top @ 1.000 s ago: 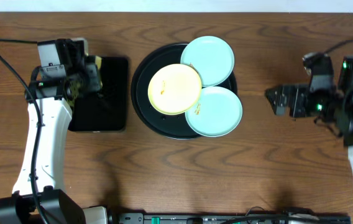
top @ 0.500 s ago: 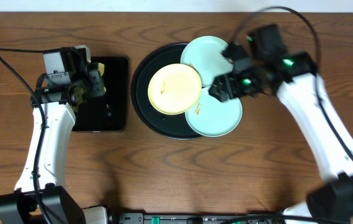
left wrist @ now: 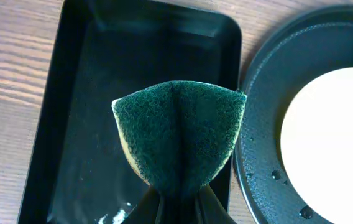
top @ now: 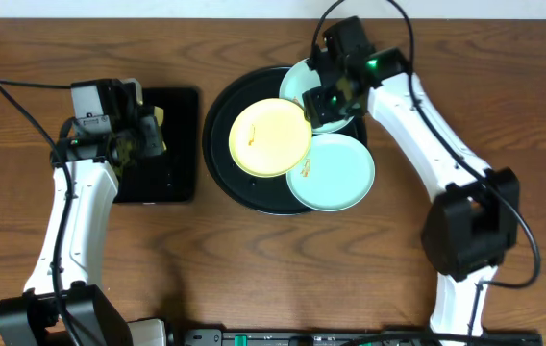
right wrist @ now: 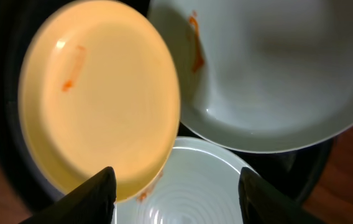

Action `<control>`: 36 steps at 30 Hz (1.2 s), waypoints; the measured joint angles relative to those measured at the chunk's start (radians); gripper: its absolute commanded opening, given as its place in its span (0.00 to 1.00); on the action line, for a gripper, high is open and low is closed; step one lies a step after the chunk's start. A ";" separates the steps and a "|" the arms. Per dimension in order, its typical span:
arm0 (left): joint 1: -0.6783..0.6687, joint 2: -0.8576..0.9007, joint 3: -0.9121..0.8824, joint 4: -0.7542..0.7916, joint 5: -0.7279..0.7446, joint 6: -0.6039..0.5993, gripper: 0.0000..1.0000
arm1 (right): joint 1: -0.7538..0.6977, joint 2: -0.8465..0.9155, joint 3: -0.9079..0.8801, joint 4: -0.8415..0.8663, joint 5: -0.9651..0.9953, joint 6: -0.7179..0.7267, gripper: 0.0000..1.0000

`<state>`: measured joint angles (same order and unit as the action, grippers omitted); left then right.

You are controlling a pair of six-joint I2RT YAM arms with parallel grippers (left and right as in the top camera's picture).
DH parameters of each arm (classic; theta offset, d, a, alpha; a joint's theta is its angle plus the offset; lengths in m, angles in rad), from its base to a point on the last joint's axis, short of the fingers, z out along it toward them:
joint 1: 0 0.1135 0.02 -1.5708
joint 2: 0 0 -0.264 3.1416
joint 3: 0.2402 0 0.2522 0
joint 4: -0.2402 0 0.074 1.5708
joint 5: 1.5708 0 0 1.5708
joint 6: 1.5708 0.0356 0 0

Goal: Clean dirty plates on tray and stack at the side
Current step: 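Reach the right gripper to the yellow plate's rim and grasp it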

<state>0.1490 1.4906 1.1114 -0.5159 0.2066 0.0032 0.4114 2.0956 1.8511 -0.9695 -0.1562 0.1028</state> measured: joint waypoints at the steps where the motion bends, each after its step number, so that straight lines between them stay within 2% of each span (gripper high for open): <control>1: 0.000 0.000 -0.001 0.001 -0.003 0.000 0.08 | 0.003 0.015 0.000 0.003 0.003 0.009 0.61; 3: 0.000 0.000 -0.003 0.004 -0.003 0.000 0.08 | 0.011 0.045 0.000 0.014 0.000 0.023 0.56; 7: 0.000 0.000 -0.003 0.008 -0.003 0.000 0.08 | 0.035 0.100 0.000 0.039 -0.019 0.042 0.38; 24: 0.000 0.000 -0.003 0.004 -0.003 0.000 0.08 | 0.089 0.135 -0.001 0.080 0.055 0.156 0.36; 28: 0.000 0.000 -0.003 0.003 -0.003 0.000 0.08 | 0.089 0.135 -0.027 0.134 0.061 0.188 0.34; 36: 0.000 0.000 -0.003 0.003 -0.003 0.000 0.08 | 0.089 0.135 -0.077 0.159 0.065 0.243 0.15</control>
<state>0.1490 1.4906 1.1080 -0.5125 0.2031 0.0032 0.5007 2.2311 1.7741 -0.8108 -0.0914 0.3454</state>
